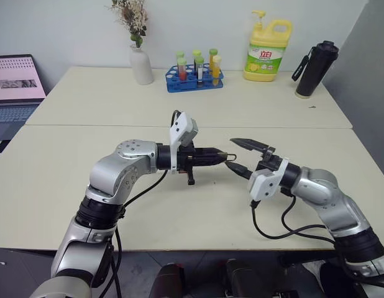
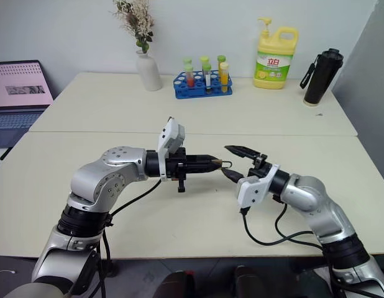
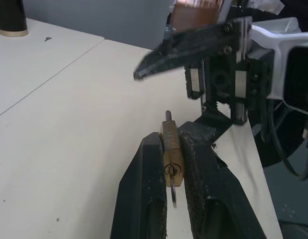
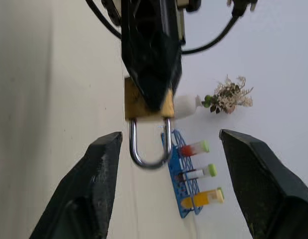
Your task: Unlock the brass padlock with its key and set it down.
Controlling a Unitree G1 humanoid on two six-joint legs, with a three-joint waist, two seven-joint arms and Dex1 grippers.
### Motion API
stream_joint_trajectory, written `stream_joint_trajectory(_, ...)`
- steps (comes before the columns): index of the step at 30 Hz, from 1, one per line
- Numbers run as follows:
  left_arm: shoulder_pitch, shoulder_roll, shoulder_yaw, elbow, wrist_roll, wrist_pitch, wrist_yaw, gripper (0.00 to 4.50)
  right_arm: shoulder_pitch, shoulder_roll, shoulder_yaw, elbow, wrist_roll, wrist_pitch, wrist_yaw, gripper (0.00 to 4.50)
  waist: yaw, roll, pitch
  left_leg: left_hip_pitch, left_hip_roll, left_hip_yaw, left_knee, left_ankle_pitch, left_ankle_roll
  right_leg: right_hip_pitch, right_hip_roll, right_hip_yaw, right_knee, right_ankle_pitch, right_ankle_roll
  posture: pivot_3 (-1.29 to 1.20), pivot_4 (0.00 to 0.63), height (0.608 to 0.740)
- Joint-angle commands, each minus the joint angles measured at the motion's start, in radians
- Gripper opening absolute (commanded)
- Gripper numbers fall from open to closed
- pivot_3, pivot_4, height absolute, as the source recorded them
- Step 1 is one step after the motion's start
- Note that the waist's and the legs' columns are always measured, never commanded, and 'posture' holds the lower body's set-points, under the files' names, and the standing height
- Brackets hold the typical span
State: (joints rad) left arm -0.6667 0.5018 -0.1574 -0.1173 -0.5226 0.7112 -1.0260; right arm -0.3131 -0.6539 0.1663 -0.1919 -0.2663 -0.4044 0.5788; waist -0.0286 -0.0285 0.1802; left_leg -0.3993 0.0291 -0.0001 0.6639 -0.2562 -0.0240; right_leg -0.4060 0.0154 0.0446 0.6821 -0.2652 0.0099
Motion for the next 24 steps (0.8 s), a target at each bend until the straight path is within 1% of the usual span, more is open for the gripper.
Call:
stream_joint_trajectory(1, -0.024, 0.007, 0.001, 0.015, 0.014, -0.053, -0.036, 0.15, 0.042, -0.039, -0.066, -0.092, 0.156, 0.094, 0.081, 3.04, 0.0, 0.0, 0.0, 0.0, 0.0, 0.0, 0.0, 0.0, 0.0, 0.0, 0.0, 0.0, 0.0, 0.0, 0.0, 0.0, 0.15, 0.74)
stream_joint_trajectory(4, -0.034, 0.003, -0.004, 0.038, 0.023, -0.074, -0.059, 0.15, 0.099, -0.074, -0.085, -0.174, 0.293, 0.212, 0.165, 3.04, 0.001, 0.0, 0.0, 0.0, 0.0, 0.0, 0.0, 0.0, 0.0, 0.0, 0.0, 0.0, 0.0, 0.0, 0.0, 0.0, 0.15, 0.74)
stream_joint_trajectory(5, -0.039, 0.002, -0.008, 0.049, 0.025, -0.083, -0.072, 0.15, 0.123, -0.09, -0.09, -0.23, 0.366, 0.279, 0.2, 2.88, 0.001, 0.0, 0.0, 0.0, 0.0, 0.0, 0.0, 0.0, 0.0, 0.0, 0.0, 0.0, 0.0, 0.0, 0.001, 0.0, 0.15, 0.74)
stream_joint_trajectory(7, -0.045, -0.001, -0.011, 0.061, 0.028, -0.095, -0.088, 0.15, 0.147, -0.108, -0.1, -0.297, 0.446, 0.358, 0.235, 2.53, 0.001, 0.0, 0.0, 0.0, 0.0, 0.0, 0.0, 0.0, 0.0, 0.0, 0.0, 0.0, 0.0, 0.0, 0.001, 0.0, 0.15, 0.74)
stream_joint_trajectory(10, -0.051, -0.004, -0.016, 0.056, 0.021, -0.103, -0.118, 0.15, 0.118, -0.103, -0.074, -0.383, 0.547, 0.519, 0.251, 1.5, -0.004, 0.0, 0.0, 0.001, 0.0, 0.0, 0.0, 0.0, 0.0, 0.0, 0.0, 0.0, 0.0, -0.001, 0.002, 0.0, 0.15, 0.74)
stream_joint_trajectory(14, -0.05, 0.002, -0.024, 0.042, 0.027, -0.113, -0.147, 0.15, 0.077, -0.075, -0.058, -0.385, 0.567, 0.596, 0.248, 0.04, -0.002, 0.0, 0.0, 0.001, 0.0, -0.001, 0.0, 0.0, 0.0, 0.001, 0.001, -0.001, 0.0, -0.002, 0.003, 0.0, 0.15, 0.74)
stream_joint_trajectory(24, -0.023, 0.026, -0.018, -0.03, 0.003, -0.091, -0.164, 0.15, -0.028, -0.034, -0.039, -0.293, 0.531, 0.606, 0.265, 0.0, -0.002, 0.0, 0.0, 0.0, 0.0, -0.001, 0.0, 0.0, 0.0, 0.0, 0.001, 0.0, 0.0, -0.002, 0.003, 0.0, 0.15, 0.74)
